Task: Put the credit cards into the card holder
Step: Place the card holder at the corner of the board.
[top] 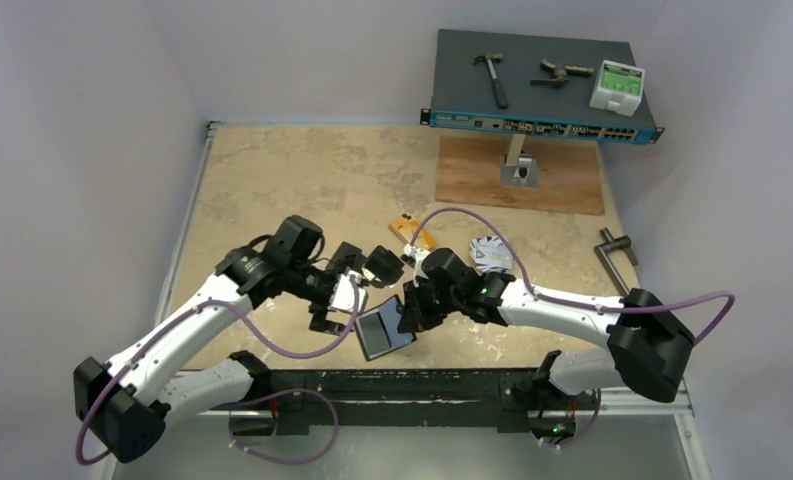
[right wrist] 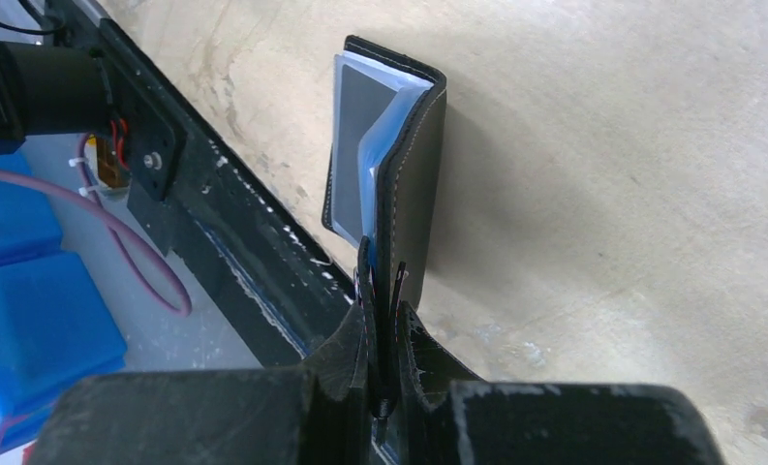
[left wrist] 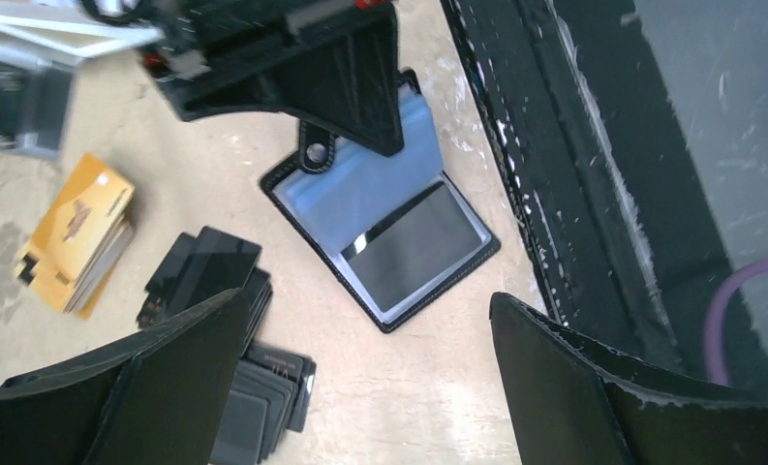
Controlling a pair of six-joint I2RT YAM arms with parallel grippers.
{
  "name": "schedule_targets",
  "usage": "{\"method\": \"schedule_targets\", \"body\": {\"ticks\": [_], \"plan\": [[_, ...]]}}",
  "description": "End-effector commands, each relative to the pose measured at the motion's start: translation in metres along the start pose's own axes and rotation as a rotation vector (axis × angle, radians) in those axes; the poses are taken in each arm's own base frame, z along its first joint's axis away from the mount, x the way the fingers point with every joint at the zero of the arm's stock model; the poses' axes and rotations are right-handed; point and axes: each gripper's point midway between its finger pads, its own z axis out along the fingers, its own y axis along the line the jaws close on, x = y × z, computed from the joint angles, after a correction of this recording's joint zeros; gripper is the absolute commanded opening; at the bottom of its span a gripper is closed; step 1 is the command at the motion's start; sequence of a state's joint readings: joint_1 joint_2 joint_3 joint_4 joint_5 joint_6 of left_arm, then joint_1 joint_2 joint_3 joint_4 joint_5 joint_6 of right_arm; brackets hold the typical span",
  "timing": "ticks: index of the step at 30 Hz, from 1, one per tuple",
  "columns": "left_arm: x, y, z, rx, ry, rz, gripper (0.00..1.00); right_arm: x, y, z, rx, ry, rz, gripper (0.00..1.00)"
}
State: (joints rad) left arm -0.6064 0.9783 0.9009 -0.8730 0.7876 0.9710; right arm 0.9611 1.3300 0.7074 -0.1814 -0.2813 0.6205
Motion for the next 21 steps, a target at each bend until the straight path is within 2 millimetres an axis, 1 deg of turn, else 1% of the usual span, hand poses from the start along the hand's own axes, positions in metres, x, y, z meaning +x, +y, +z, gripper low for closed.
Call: {"method": "schedule_targets", "body": {"ticks": [1,3,4,5,7,9,12,13,15,16,17,18,19,21], "plan": [[0.013,-0.004,0.029,0.114,0.02,0.236,0.93,0.008,-0.015,-0.004,-0.004,0.013,0.023,0.0],[0.02,-0.011,0.036,0.168,0.039,0.276,0.89,0.012,-0.027,-0.002,0.003,0.024,0.058,0.0],[0.024,-0.014,0.039,0.19,0.049,0.287,0.87,0.014,-0.034,-0.001,0.014,0.029,0.077,0.02],[0.027,-0.015,0.041,0.205,0.058,0.283,0.86,0.015,-0.041,0.0,0.022,0.035,0.088,0.08],[0.029,-0.013,0.043,0.212,0.066,0.28,0.86,0.018,-0.051,0.002,0.047,0.056,0.099,0.27],[0.029,-0.012,0.045,0.216,0.064,0.286,0.86,0.022,-0.062,0.004,0.093,0.077,0.096,0.5],[0.028,-0.011,0.05,0.225,0.06,0.313,0.87,0.019,-0.076,0.0,0.183,0.054,0.091,0.73],[0.028,-0.012,0.051,0.229,0.06,0.321,0.85,0.015,-0.082,-0.005,0.225,0.036,0.087,0.78],[0.028,-0.013,0.053,0.232,0.066,0.325,0.82,0.005,-0.089,-0.02,0.305,-0.01,0.078,0.77],[0.029,-0.013,0.053,0.236,0.069,0.326,0.8,-0.007,-0.089,-0.031,0.329,-0.063,0.072,0.75],[0.029,-0.014,0.053,0.237,0.074,0.333,0.76,-0.019,-0.086,-0.042,0.347,-0.112,0.07,0.71],[0.03,-0.014,0.052,0.237,0.081,0.335,0.74,-0.028,-0.082,-0.051,0.35,-0.151,0.065,0.66],[0.031,-0.015,0.05,0.231,0.088,0.338,0.69,-0.037,-0.075,-0.06,0.34,-0.189,0.06,0.61],[0.033,-0.015,0.048,0.218,0.098,0.337,0.64,-0.055,-0.065,-0.074,0.332,-0.262,0.051,0.44]]}}
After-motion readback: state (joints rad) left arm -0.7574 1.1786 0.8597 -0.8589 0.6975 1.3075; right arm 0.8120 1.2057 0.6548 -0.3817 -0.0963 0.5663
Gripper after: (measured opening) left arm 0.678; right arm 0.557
